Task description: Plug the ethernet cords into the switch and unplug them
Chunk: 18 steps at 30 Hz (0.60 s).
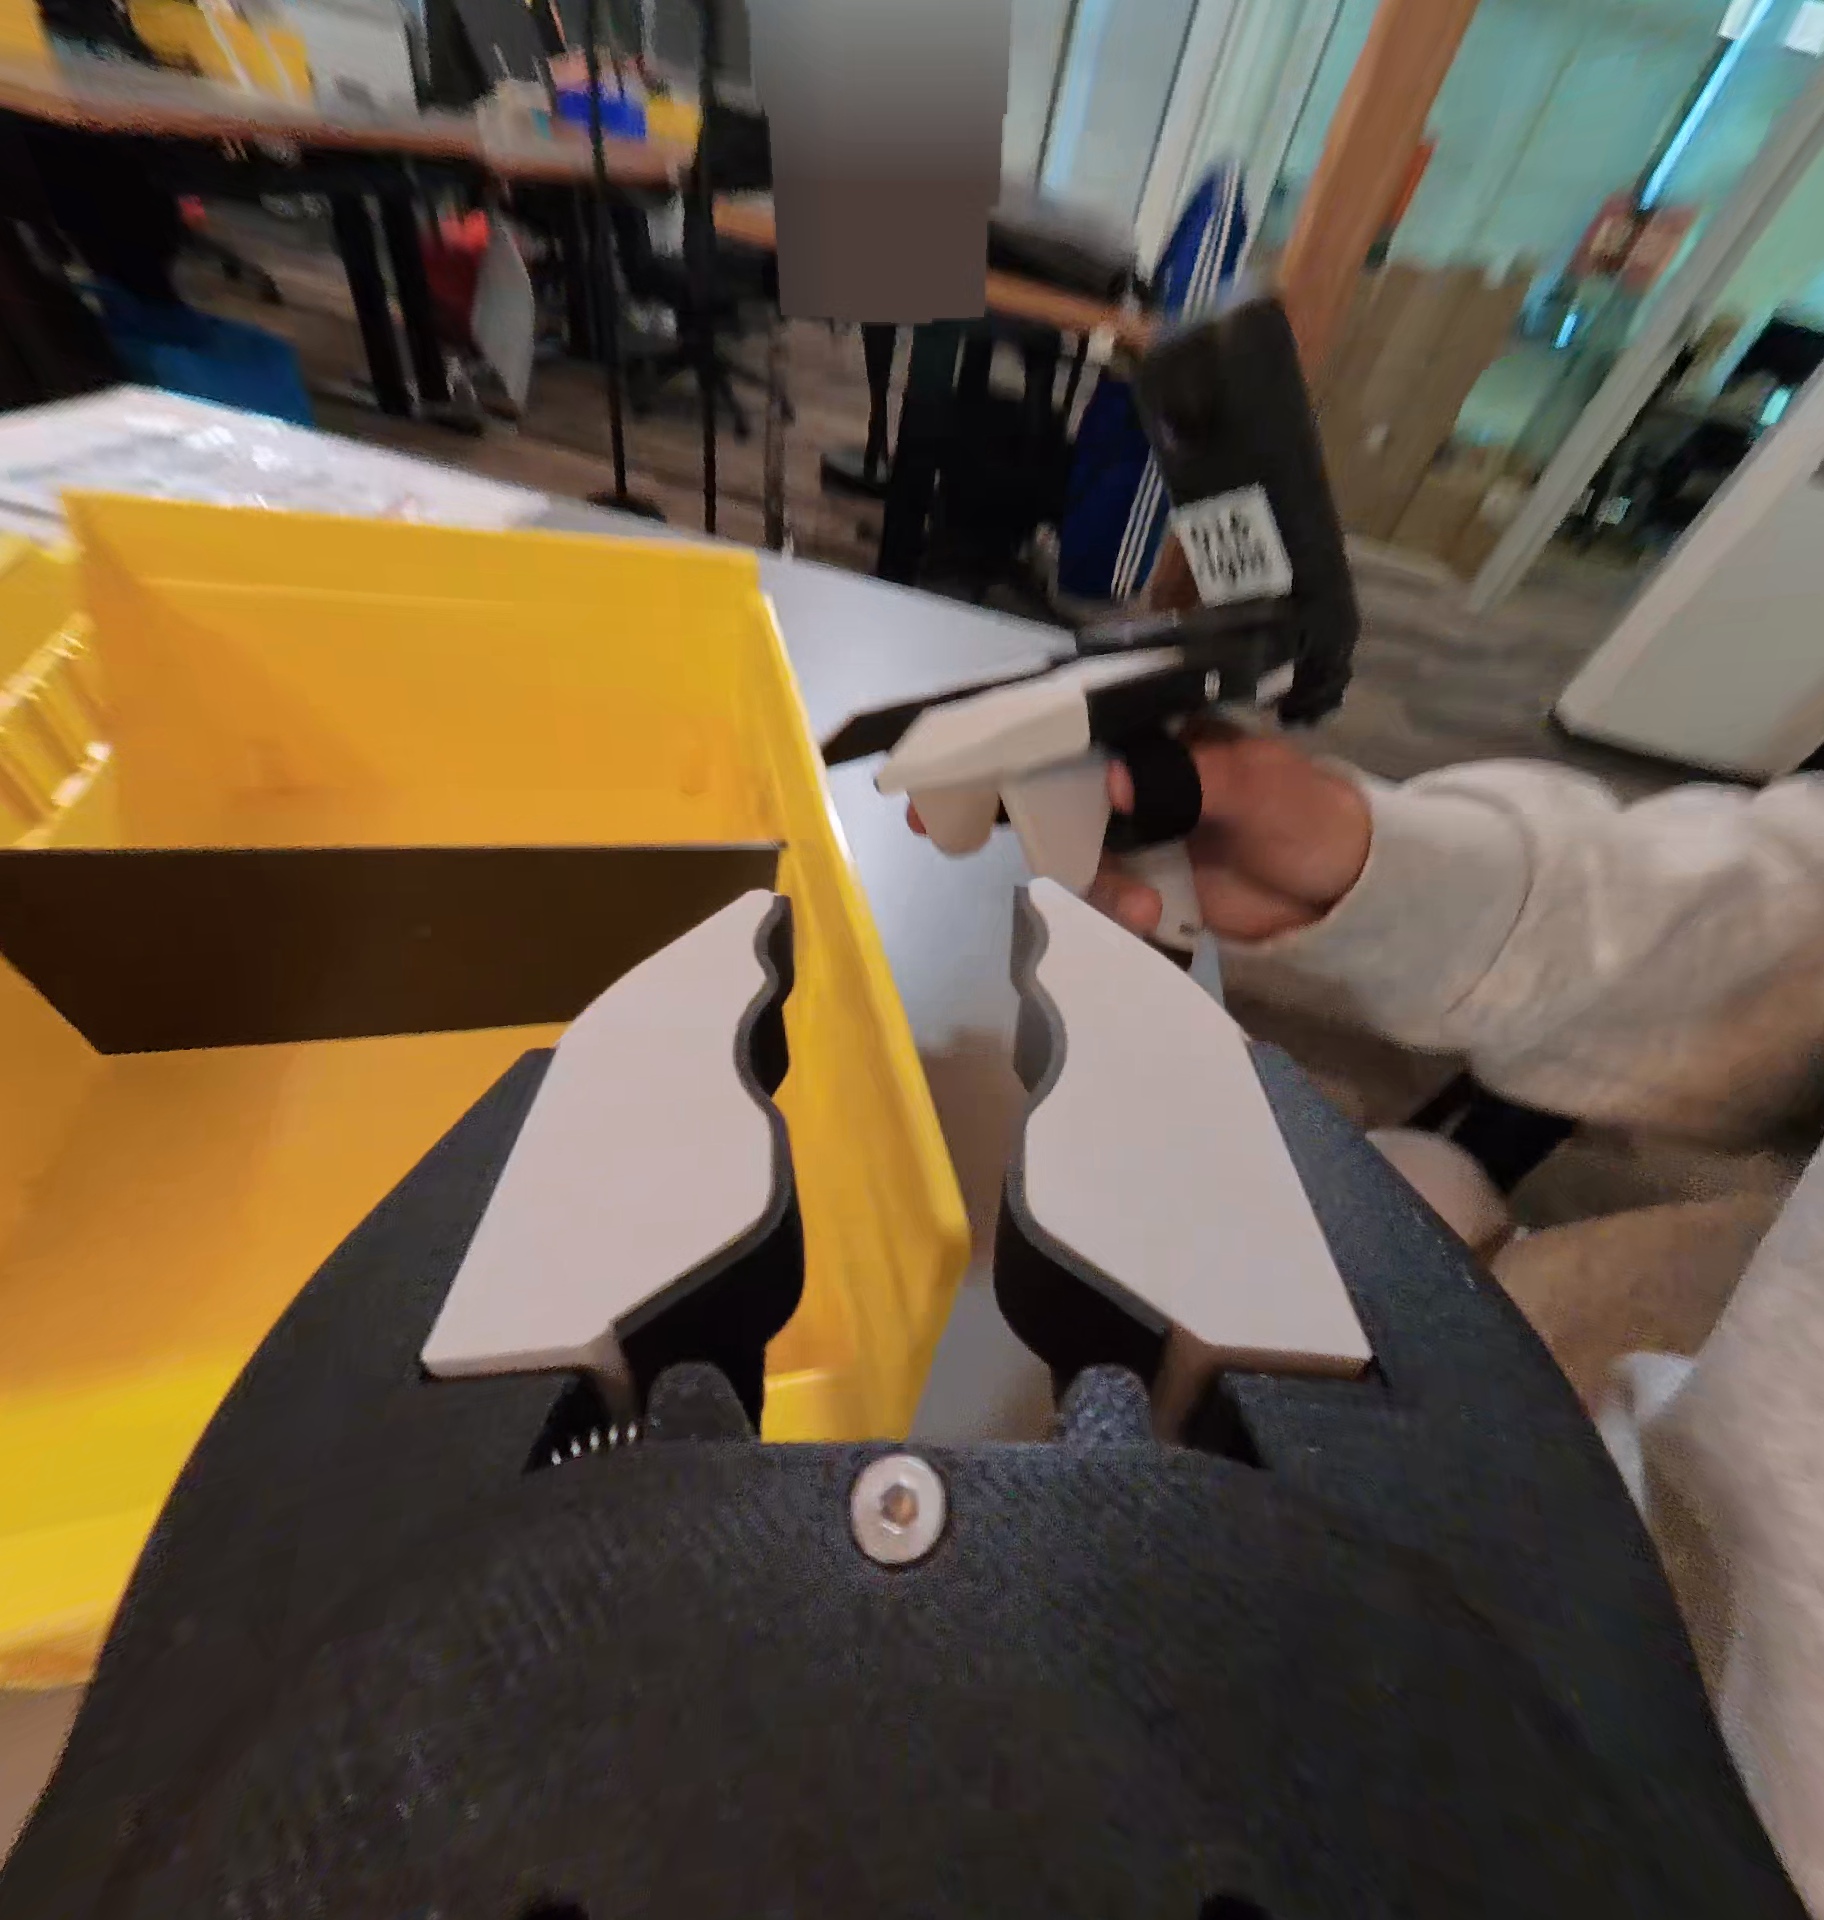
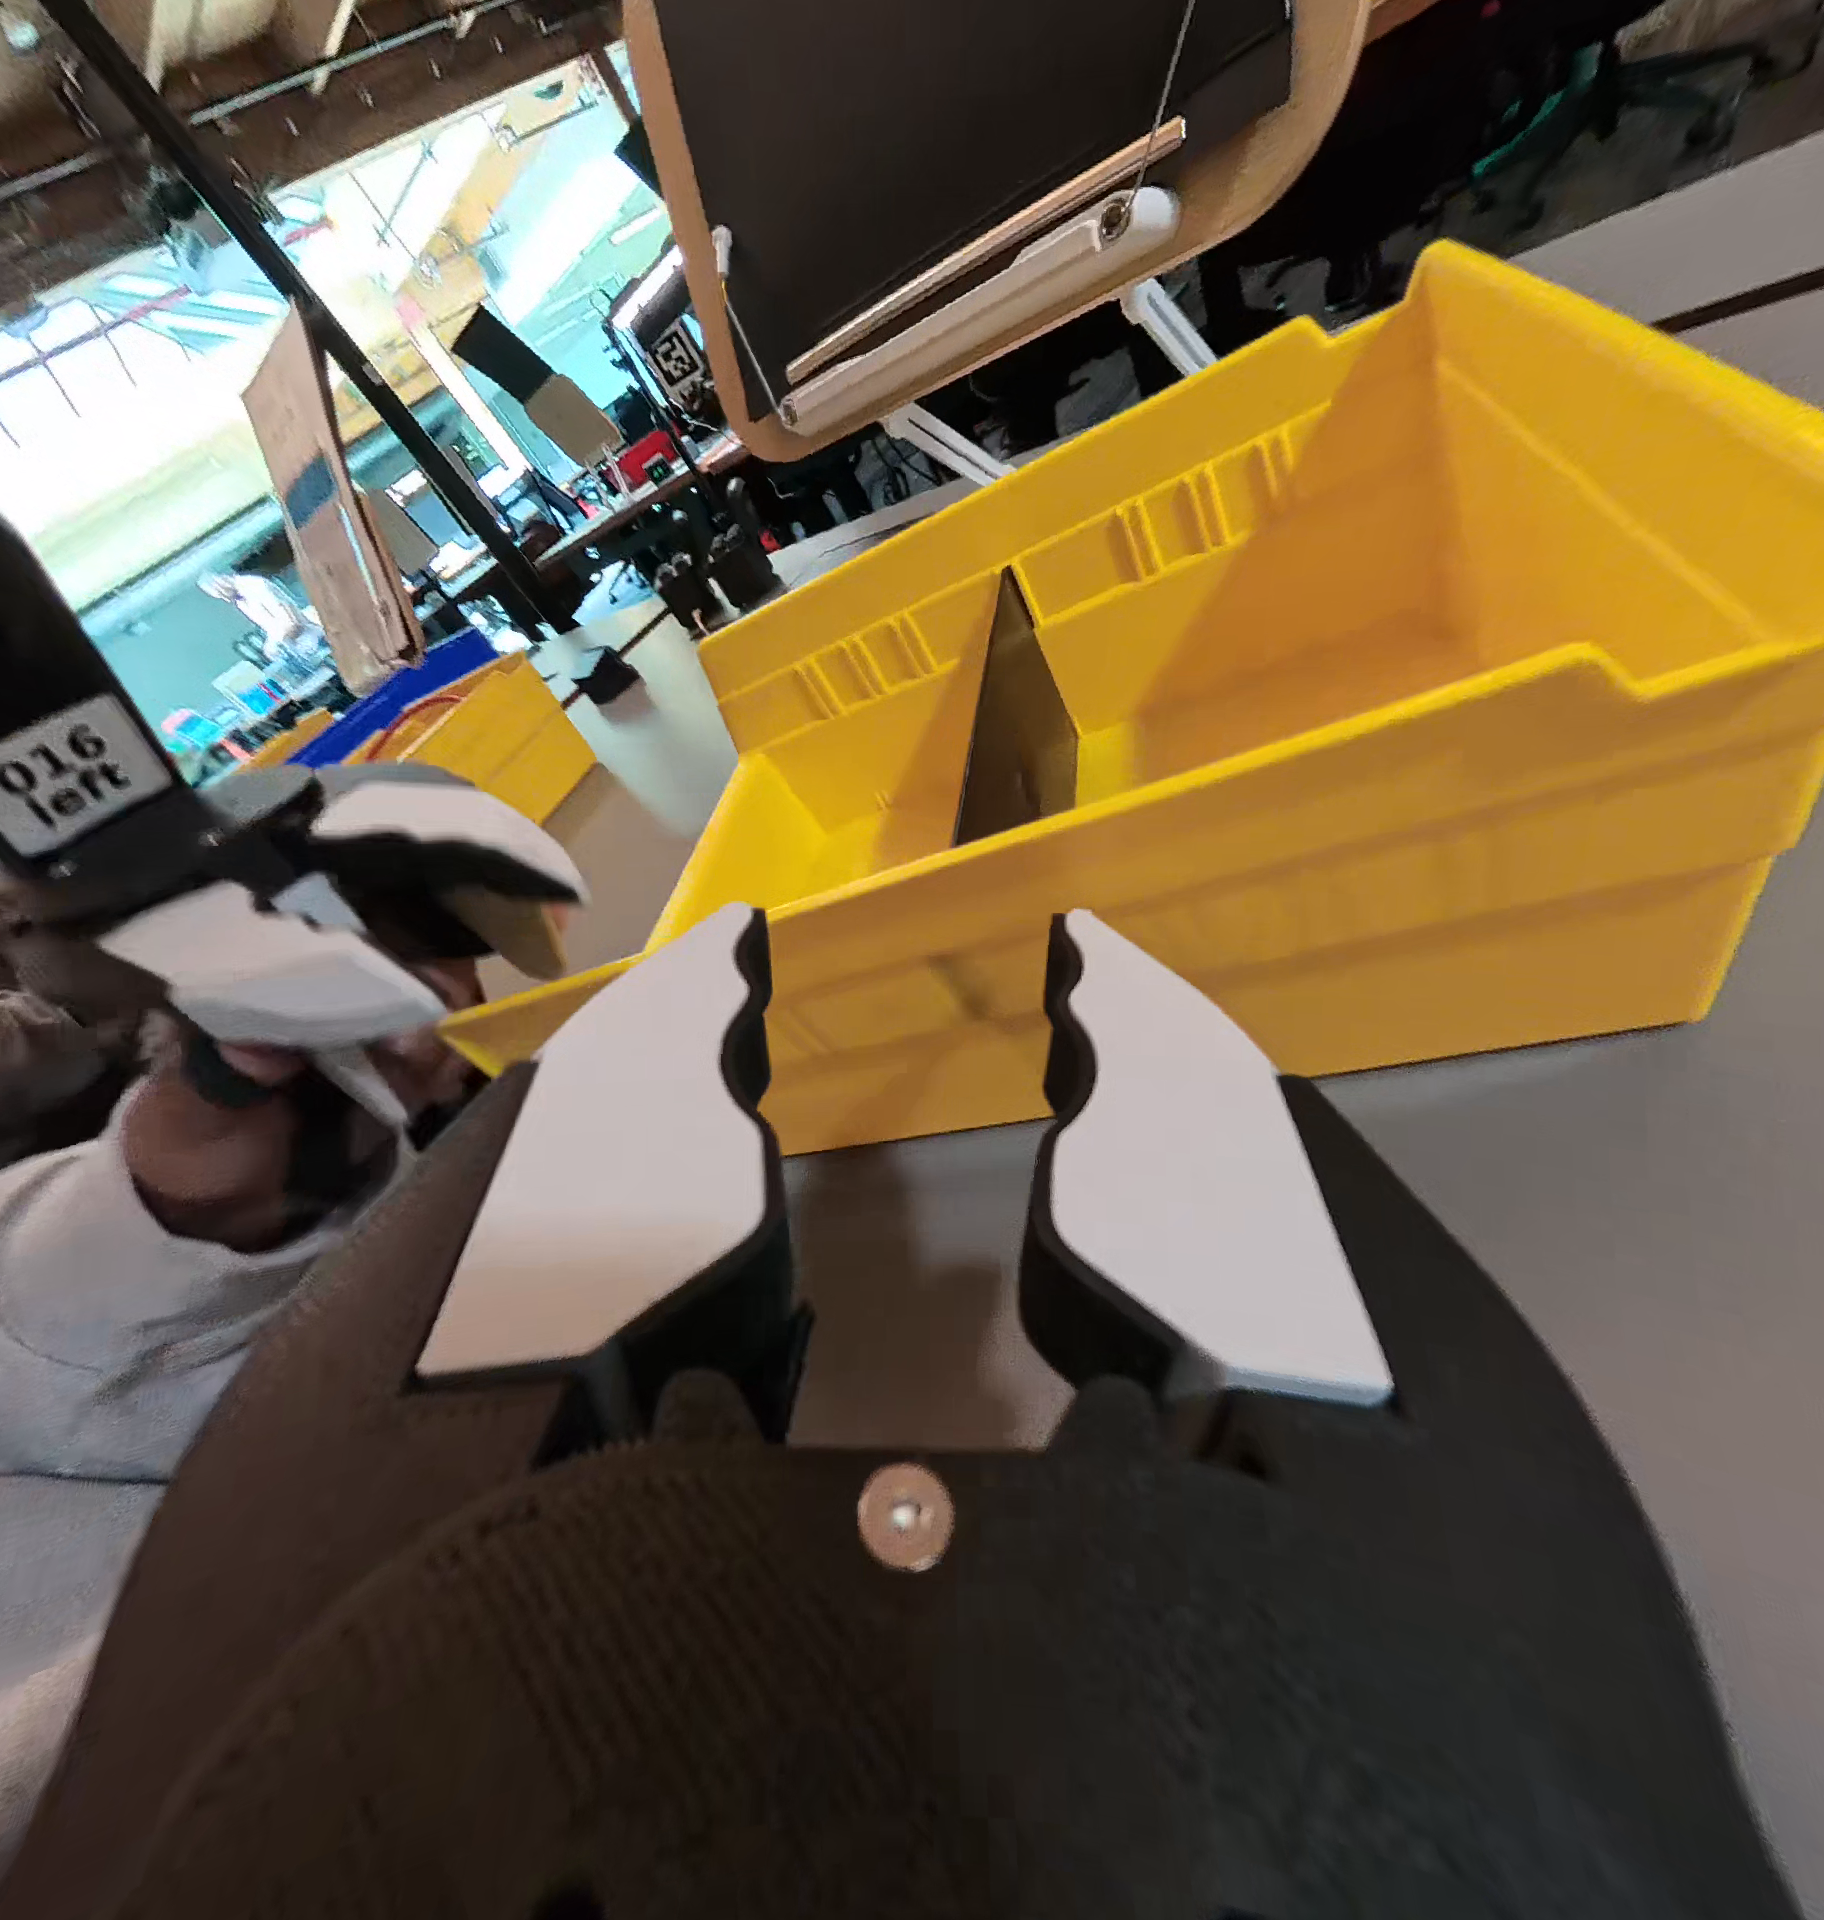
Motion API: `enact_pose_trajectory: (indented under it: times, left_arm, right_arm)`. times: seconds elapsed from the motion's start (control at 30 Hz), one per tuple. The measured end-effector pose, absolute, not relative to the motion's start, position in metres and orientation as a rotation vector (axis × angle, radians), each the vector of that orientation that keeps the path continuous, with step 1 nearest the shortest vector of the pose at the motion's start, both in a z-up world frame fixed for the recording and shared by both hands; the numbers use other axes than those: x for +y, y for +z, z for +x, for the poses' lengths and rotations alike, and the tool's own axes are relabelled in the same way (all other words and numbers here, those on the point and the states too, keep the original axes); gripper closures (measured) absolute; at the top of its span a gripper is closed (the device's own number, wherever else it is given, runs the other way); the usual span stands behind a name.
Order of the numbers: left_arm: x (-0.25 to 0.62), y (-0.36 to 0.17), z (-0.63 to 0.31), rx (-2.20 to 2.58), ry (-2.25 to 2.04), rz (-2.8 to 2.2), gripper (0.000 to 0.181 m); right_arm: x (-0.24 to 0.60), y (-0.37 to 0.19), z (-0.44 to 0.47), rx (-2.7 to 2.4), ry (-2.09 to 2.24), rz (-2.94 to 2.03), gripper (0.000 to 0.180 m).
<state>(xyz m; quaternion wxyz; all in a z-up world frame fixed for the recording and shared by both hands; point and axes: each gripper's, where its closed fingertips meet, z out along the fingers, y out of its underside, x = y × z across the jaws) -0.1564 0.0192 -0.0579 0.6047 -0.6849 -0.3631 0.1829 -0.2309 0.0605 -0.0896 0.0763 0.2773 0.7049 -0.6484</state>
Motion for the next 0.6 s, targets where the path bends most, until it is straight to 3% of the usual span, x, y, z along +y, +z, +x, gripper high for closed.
enact_pose_trajectory:
  times: [0.03, 0.17, 0.27, 0.33, 0.47, 0.6]
  left_arm:
    - [0.007, -0.046, -0.157, -0.846, 0.429, -1.512, 0.133]
    - [-0.079, -0.019, -0.164, -0.998, 0.502, -1.139, 0.115]
    - [-0.145, -0.045, -0.170, -1.188, 0.556, -0.947, 0.093]
    - [-0.167, -0.072, -0.172, -1.303, 0.523, -0.912, 0.089]
    - [-0.170, -0.075, -0.173, -1.295, 0.454, -0.825, 0.091]
    - [-0.156, -0.080, -0.177, -1.290, 0.458, -0.918, 0.091]
  right_arm:
    - [0.062, -0.088, -0.232, 2.135, -1.965, 0.835, 0.128]
    - [0.072, -0.065, -0.235, 2.271, -2.174, 0.781, 0.123]
    - [0.065, -0.045, -0.214, 2.415, -2.331, 0.569, 0.110]
    - [0.051, -0.039, -0.191, 2.476, -2.392, 0.421, 0.100]
    - [0.011, -0.042, -0.129, 2.694, -2.458, -0.074, 0.088]
    - [-0.022, -0.061, -0.081, 2.850, -2.401, -0.564, 0.112]
